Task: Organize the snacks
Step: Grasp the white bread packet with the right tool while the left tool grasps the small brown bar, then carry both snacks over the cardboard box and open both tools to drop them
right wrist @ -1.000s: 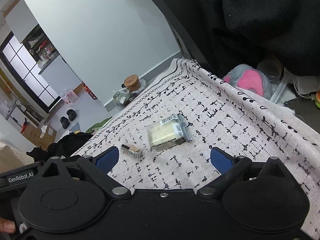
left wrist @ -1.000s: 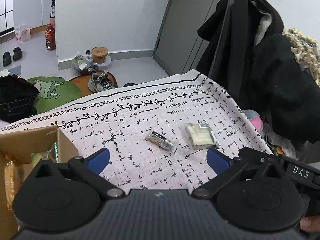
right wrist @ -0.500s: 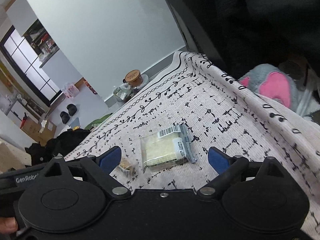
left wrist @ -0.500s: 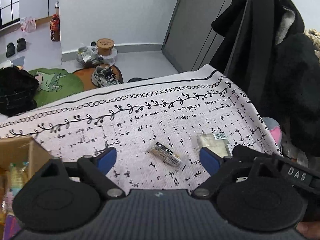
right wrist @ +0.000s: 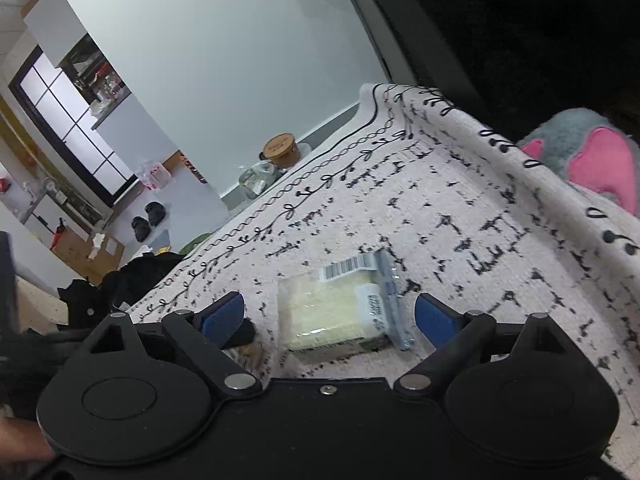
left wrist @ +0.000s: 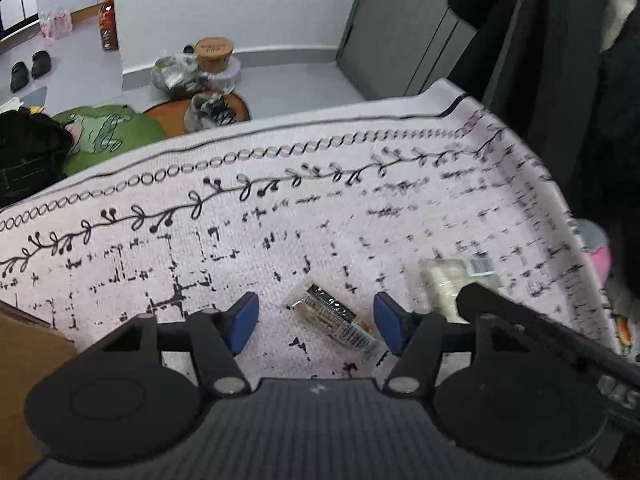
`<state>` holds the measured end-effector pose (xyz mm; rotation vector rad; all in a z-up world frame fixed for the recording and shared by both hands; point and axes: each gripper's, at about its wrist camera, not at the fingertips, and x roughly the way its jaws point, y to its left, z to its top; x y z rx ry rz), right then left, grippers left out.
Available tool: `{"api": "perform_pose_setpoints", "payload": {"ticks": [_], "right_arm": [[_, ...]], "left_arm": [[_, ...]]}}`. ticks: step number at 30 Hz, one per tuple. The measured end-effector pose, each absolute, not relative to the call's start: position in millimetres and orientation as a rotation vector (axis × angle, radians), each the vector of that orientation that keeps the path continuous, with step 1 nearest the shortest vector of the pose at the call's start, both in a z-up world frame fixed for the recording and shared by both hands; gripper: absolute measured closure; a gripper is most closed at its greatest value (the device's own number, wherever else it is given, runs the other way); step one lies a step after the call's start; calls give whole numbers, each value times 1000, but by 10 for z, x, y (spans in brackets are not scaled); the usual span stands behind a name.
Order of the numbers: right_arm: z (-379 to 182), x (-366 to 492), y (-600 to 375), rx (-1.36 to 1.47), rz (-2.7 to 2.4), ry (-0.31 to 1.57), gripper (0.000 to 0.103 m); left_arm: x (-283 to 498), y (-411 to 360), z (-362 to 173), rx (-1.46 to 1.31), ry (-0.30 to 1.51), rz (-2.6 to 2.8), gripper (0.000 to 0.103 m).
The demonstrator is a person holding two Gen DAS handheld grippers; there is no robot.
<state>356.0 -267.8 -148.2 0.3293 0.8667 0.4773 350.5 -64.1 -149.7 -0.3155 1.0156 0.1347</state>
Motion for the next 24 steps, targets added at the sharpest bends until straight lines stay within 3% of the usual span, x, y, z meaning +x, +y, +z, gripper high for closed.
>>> {"api": "perform_pose_setpoints", "payload": {"ticks": [2,4,7,9,10,14,16,24], "right_arm": [[-1516,3577,-2654,334,485,875,11],[-1556,3594,-2616,327,480,889,10],[-1570,3574,-2557,283,472,884,11],[-1566,3565,-2527,251,458,884,20],[-1565,3564,-2518,233,447,882,30],[-1537,3552,-2533,207,446,879,46],[-1491,3524,-2540,201,437,873,51],[-1350,3374,-2562,222,406,863,53]], "left_arm": [[3514,-650,-1534,-302,1014,150,48],[3503,-645,-1543,-286,1009,168,61],[3467,-615,-1541,-282,1001,186,71],[3450,-615,-1525,-273,998,184,74],[3436,-615,-1515,-274,999,179,75],[3361,-622,-1464,-276,1001,160,80],[3312,-618,-1434,-282,997,151,80],[3033,-498,-1184,-330,949,125,80]]}}
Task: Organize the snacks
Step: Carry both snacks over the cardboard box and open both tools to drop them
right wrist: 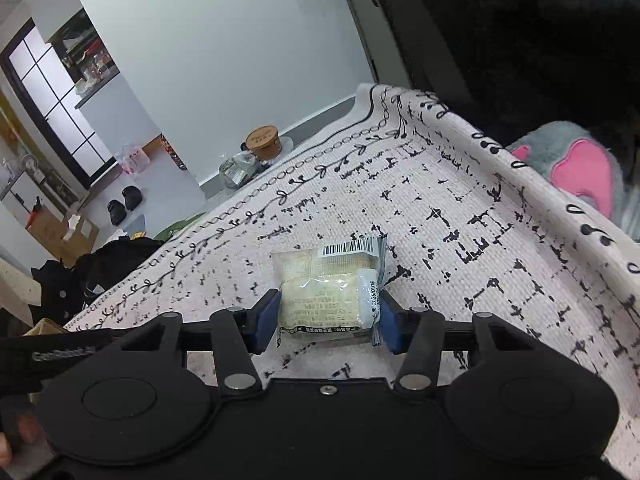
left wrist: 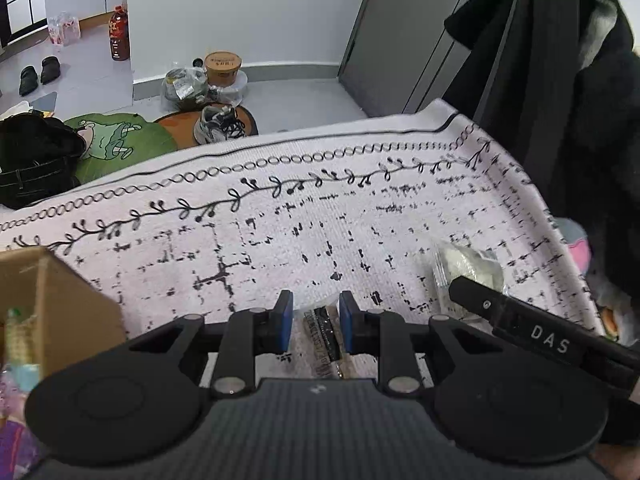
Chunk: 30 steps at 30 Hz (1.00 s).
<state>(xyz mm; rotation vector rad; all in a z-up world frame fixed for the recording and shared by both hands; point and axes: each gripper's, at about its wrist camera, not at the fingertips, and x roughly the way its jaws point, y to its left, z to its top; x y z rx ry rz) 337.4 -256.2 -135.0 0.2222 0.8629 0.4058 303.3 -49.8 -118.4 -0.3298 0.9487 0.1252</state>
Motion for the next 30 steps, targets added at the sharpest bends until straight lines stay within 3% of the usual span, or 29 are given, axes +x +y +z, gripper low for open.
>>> {"api": "perform_pose_setpoints", "payload": {"ticks": [30], "right_arm": [[-527,2480,-1849,270,533,740,54]], "left_arm": [[1755,266,-371,-430,749,179,80]]}}
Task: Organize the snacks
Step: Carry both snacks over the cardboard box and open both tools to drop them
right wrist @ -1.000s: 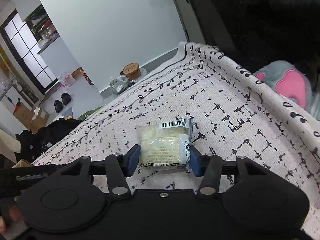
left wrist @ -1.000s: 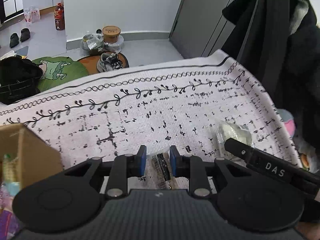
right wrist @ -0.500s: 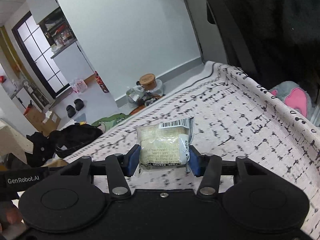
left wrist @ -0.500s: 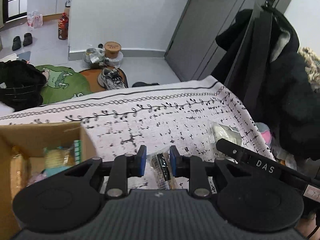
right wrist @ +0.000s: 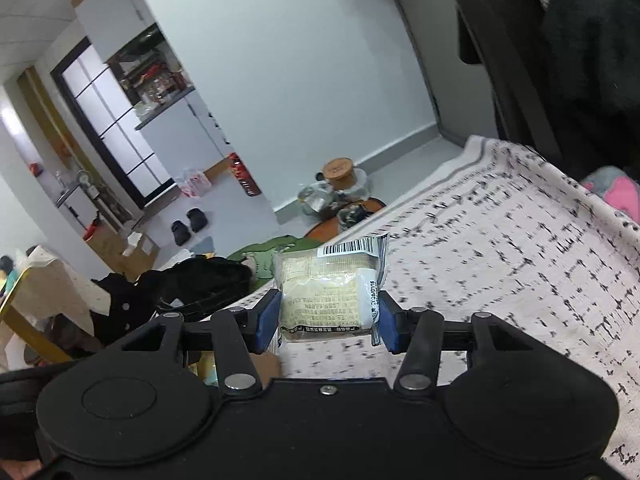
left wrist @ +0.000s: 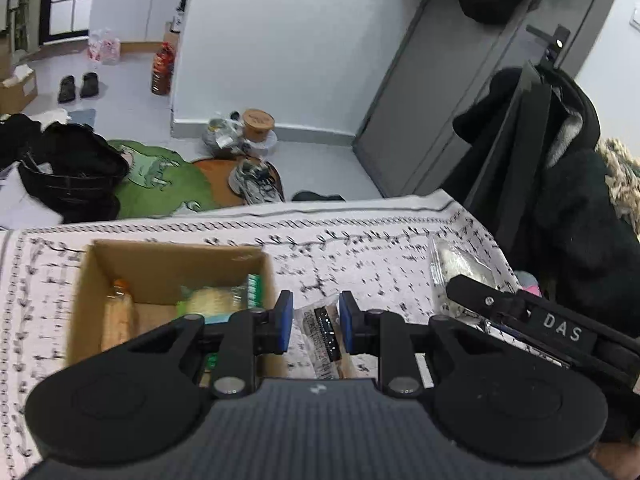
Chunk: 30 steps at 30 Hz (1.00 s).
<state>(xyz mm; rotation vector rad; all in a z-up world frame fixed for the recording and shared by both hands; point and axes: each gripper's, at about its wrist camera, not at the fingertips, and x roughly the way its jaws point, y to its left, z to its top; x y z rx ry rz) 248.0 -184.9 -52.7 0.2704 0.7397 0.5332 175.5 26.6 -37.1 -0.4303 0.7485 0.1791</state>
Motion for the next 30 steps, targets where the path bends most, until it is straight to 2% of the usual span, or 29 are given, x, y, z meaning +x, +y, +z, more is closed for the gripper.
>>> {"api": "perform_pose_setpoints", "payload": {"ticks": [8,14,19,26,30], "right_arm": [[-429,2232,-1604,241,576,707,54],[-398,2084,-1407,220,601,696,54],[-394,1990,-1246,205,614,690,54],[-429,1942,-1040,190,636,697,54],[-431,1923,-901,187,670,702,51]], "left_arm": [[1420,529,-298,-435,748,229,80],[1198,804,-330,-476,773,256,76],[1017,955,-280,-483,750,266,59],[906,1065,-299,-483,752,267,49],[874,1097,-308,-484,747,264,39]]}}
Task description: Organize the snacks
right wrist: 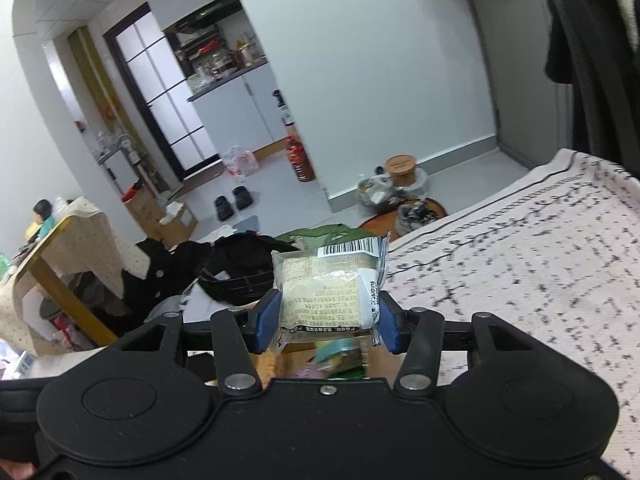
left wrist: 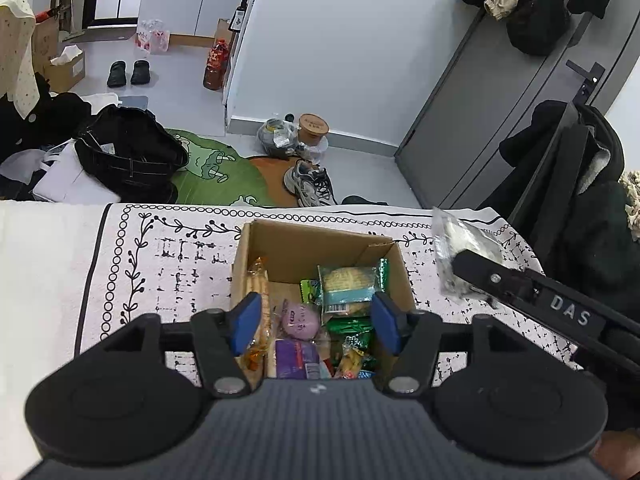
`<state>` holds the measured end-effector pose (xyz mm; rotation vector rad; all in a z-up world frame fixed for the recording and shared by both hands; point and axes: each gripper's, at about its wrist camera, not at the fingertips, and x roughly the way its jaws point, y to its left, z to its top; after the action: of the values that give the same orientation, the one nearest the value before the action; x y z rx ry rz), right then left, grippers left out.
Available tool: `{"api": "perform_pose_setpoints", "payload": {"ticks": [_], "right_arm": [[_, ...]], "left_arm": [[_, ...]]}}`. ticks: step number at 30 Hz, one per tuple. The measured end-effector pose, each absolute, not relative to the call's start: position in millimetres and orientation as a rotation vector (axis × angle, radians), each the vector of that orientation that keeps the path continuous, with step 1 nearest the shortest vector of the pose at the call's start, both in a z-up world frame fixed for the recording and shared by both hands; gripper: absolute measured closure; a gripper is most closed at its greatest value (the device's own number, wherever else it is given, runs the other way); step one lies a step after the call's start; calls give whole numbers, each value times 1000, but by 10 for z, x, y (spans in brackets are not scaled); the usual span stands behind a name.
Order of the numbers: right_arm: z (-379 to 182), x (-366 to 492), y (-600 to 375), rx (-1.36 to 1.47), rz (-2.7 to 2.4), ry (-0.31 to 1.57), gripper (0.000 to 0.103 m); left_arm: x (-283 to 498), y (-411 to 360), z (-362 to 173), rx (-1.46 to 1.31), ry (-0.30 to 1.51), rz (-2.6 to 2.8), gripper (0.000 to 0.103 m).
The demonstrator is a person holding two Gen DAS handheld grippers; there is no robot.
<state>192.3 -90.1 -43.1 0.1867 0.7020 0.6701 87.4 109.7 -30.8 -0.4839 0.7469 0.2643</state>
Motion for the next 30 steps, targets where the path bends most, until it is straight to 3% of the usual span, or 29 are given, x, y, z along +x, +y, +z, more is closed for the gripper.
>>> {"api": "perform_pose_setpoints", "payload": {"ticks": [4,21,30], "right_arm": [[-444,1882,-808,177,680,715,36],[-472,1888,-1354,198,475,805,22],[-239,1603,-1556,139,460,765,8]], "left_arm": [[856,1142,-328,-479,744,285,30],[916,994,-288,-458,745,272,13],[844,723,-236,-366,762,192,6]]}}
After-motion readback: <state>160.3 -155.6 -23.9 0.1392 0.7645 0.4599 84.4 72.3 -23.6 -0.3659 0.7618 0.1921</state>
